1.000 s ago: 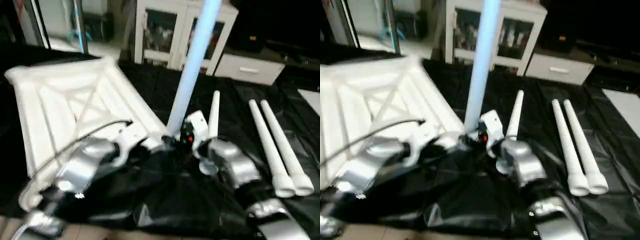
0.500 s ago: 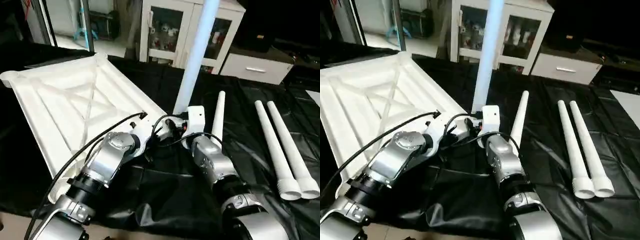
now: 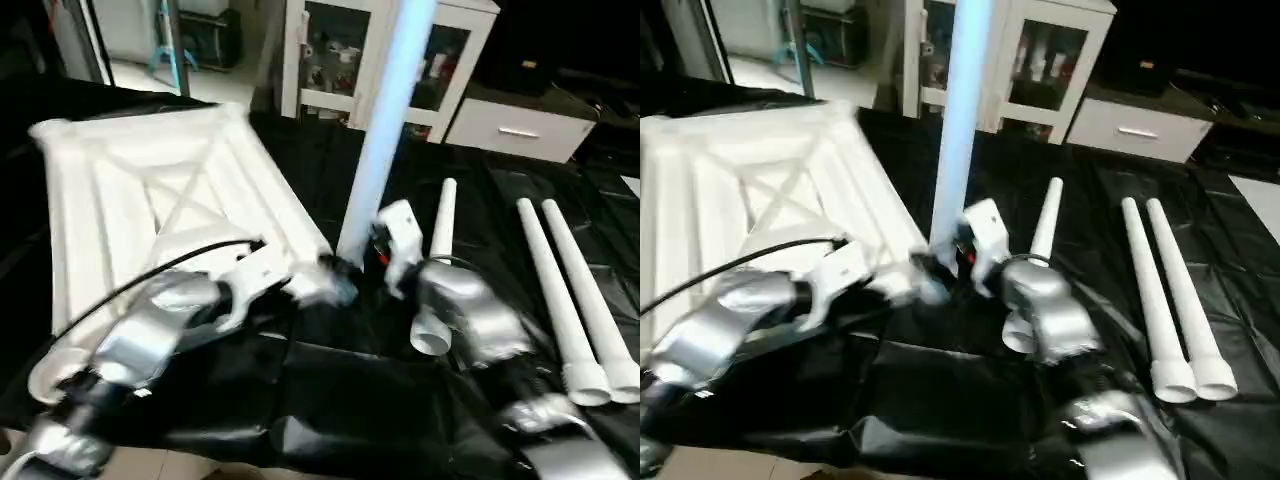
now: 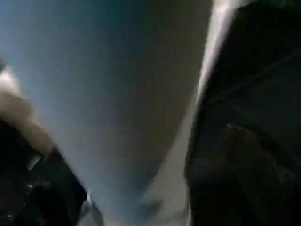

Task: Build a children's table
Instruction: Rotate leg to tighten

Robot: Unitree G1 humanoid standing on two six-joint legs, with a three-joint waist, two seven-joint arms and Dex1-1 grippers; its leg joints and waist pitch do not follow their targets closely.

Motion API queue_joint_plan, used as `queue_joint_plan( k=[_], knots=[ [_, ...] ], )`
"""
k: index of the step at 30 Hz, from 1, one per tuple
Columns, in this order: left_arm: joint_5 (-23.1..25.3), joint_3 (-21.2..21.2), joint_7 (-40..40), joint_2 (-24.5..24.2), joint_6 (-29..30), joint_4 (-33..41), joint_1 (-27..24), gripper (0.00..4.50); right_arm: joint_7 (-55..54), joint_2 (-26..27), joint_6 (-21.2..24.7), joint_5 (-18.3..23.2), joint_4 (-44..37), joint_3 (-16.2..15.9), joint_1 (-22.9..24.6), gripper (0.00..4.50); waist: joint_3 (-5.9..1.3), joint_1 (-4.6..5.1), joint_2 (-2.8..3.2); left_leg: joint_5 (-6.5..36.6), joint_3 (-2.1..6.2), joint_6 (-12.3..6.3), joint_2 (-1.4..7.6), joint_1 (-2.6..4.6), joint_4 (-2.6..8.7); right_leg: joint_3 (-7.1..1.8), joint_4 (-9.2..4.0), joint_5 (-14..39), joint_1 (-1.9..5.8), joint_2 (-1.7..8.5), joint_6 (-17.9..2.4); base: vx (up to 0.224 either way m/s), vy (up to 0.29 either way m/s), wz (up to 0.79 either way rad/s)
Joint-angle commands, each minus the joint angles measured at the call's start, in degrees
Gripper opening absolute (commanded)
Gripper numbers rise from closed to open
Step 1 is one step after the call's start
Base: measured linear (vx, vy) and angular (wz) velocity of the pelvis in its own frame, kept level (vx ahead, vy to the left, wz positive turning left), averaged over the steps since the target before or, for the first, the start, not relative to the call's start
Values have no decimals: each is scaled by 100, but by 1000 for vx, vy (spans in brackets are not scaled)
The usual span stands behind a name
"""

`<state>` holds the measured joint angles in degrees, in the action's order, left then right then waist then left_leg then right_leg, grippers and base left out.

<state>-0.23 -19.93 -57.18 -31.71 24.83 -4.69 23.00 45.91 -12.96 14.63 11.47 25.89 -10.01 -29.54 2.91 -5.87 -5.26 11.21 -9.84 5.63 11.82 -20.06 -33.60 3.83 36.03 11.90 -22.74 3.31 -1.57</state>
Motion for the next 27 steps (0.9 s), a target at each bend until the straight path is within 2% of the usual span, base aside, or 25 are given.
queue_joint_plan(
  k=[1, 7, 10, 17, 18, 21, 24, 27],
  knots=[
    [-39, -407, -591, -130, -45, 48, -231, 0, 843, -383, 166, 85, -434, -228, 133, 440, -298, 13, 148, 959, 28, 12, 191, 70, 436, -312, -392, 460, 279, 446, -1012, 0, 0, 0],
    [-246, -498, -1299, -624, -33, 365, -302, 0, 1747, -874, 110, 31, -688, -636, 213, 440, -296, 3, 118, 1029, 37, 23, 189, 61, 430, -321, -412, 878, 265, 471, -999, 0, 0, 0],
    [-233, -520, -1390, -697, -62, 412, -298, 0, 1858, -836, 107, 24, -693, -687, 198, 440, -303, 6, 122, 929, 27, 19, 190, 68, 420, -321, -389, 688, 248, 458, -1070, 0, 0, 0],
    [-178, -557, -1393, -680, -95, 402, -267, 0, 1975, -785, -37, -98, -568, -854, 217, 440, -315, -17, 113, 816, 25, 52, 181, 57, 413, -317, -363, 490, 271, 456, -1093, 0, 0, 0],
    [-180, -561, -1392, -679, -95, 402, -266, 0, 1982, -780, -46, -105, -547, -865, 218, 413, -315, -19, 116, 825, 26, 56, 180, 56, 413, -317, -367, 511, 273, 459, -1088, 0, 0, 0],
    [-160, -565, -1397, -674, -110, 387, -266, 0, 2001, -749, -77, -129, -496, -871, 227, 413, -318, -16, 120, 859, 28, 69, 180, 59, 411, -317, -372, 564, 274, 461, -1075, 0, 0, 0],
    [-154, -568, -1408, -674, -112, 386, -267, 0, 1973, -723, -93, -118, -471, -854, 223, 376, -318, -17, 119, 857, 29, 68, 180, 59, 411, -317, -368, 559, 275, 458, -1073, 0, 0, 0],
    [-140, -577, -1424, -669, -112, 381, -266, 0, 1987, -685, -94, -74, -452, -835, 219, 364, -323, -16, 118, 817, 27, 59, 177, 59, 405, -316, -360, 474, 277, 453, -1093, 0, 0, 0]
  ],
)
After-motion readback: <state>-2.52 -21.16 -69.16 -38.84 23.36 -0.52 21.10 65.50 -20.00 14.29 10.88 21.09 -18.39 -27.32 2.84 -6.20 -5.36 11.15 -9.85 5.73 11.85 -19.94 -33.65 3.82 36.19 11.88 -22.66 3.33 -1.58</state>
